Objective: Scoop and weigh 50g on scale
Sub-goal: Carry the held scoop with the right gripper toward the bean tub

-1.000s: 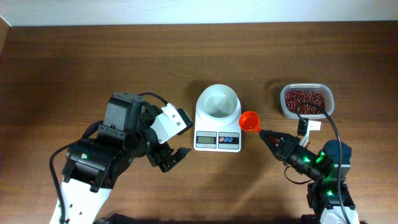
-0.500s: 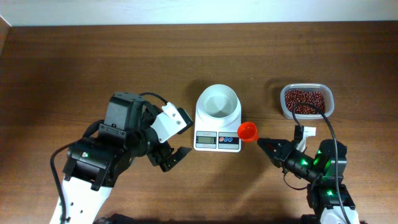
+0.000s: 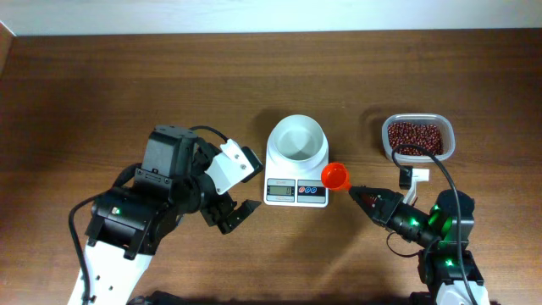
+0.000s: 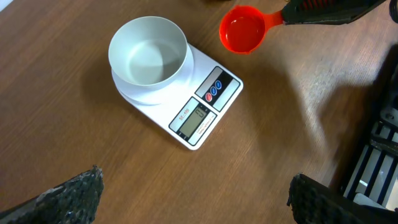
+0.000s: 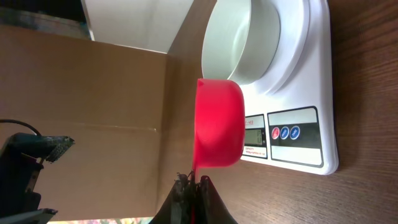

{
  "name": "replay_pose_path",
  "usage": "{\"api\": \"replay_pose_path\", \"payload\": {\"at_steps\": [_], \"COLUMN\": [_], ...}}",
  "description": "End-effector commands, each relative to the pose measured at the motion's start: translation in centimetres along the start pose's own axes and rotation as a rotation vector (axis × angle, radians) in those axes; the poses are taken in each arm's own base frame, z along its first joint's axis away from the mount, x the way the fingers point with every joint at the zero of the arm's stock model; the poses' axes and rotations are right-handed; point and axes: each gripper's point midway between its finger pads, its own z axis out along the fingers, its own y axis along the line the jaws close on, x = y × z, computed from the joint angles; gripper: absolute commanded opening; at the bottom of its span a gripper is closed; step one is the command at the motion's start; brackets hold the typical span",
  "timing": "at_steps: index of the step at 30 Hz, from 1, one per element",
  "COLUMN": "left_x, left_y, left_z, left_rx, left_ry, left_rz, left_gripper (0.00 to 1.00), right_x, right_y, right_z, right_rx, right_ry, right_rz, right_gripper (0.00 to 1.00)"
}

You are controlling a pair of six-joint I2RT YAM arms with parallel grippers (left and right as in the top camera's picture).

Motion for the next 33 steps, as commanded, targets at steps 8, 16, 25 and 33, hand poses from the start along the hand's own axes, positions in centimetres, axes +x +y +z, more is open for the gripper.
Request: {"api": "replay_pose_path", "payload": {"at_steps": [8,16,25,33], "left_x": [-0.2,0.1,0.4,0.3], "left_y": [1.3,1.8,1.7,1.3], "left_z": [-0.1,1.1,-0.1,-0.7], "left_rx": [-0.050,0.004,-0.010,0.001], "left_ry": [0.009,0.026,0.067,0.074], "left_rz": [-0.009,-0.018,-0.026,0.013], "left_gripper": [0.99,0.99,0.99,0.99], "right_x": [-0.1,-0.1,0.1,0.1], "right_y": [0.4,0.4,0.5,0.5], "right_z": [-0.1,-0.1,-0.1,-0.1], "right_rx": [-0.014,-0.014,-0.020,-0.021], "right_ry": [0.003,0.004,0.012,0.013], "right_rz": [-0.029,-0.029,-0.029,-0.029], "right_gripper": [0.04,0.04,0.04,0.04]}}
